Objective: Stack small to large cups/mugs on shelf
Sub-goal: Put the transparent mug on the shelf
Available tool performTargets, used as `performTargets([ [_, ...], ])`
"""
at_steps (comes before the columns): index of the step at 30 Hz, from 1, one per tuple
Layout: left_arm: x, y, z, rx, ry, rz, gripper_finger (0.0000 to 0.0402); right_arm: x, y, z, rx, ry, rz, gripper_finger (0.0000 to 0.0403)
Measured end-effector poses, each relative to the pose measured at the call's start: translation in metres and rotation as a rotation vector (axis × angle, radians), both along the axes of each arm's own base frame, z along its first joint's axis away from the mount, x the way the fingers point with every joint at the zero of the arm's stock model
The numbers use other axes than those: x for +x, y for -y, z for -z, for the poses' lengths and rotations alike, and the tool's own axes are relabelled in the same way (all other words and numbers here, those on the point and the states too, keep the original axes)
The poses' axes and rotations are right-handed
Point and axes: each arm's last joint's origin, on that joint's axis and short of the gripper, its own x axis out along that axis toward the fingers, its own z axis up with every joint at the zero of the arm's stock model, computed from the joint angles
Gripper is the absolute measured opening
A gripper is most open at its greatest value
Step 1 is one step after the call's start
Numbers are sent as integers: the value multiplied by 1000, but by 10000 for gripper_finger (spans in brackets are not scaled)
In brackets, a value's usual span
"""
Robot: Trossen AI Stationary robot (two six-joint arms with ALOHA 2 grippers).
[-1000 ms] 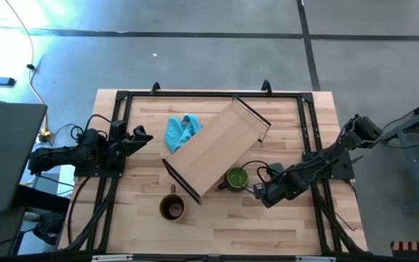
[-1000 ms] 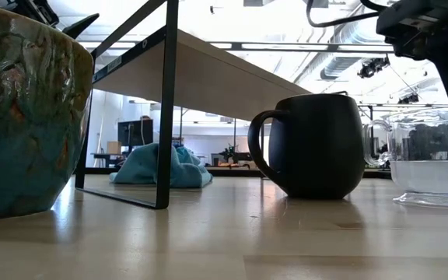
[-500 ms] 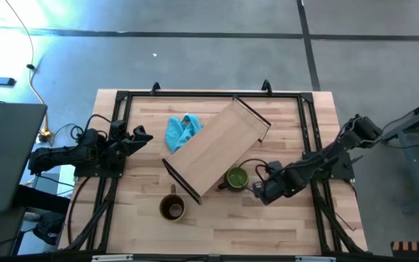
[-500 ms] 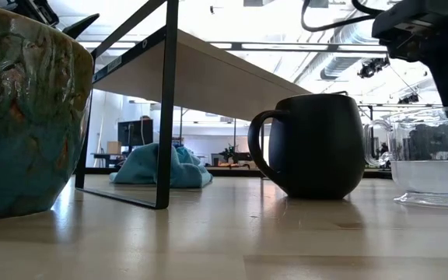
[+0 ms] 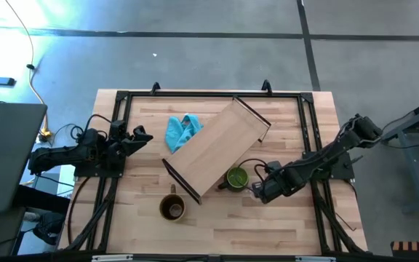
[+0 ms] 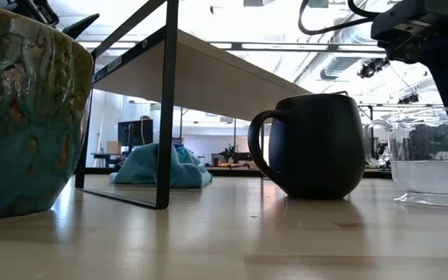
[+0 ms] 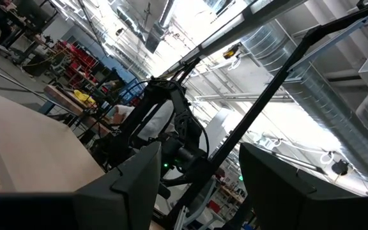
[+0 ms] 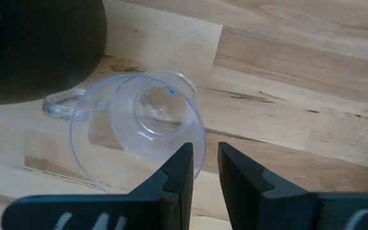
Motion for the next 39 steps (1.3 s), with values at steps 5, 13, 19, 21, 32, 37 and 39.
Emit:
performTargets([
  [5,0,0,0,0,0,0,200,1,-1,0,11,3,0,64],
  [13,0,0,0,0,0,1,200,1,-1,0,12,3,9,64],
  [19,0,0,0,1,0,4,200,1,-4,0,27,13,22,64],
  [21,0,0,0,2,0,4,200,-1,-5,0,29,13,34,64],
  [32,0,0,0,2,0,4,200,-4,-12,0,26,21,74,64],
  [37,0,0,0,2,0,4,200,-4,-12,0,25,24,75,64],
  [39,0,0,0,2,0,5,200,-4,-12,0,23,20,75,64],
])
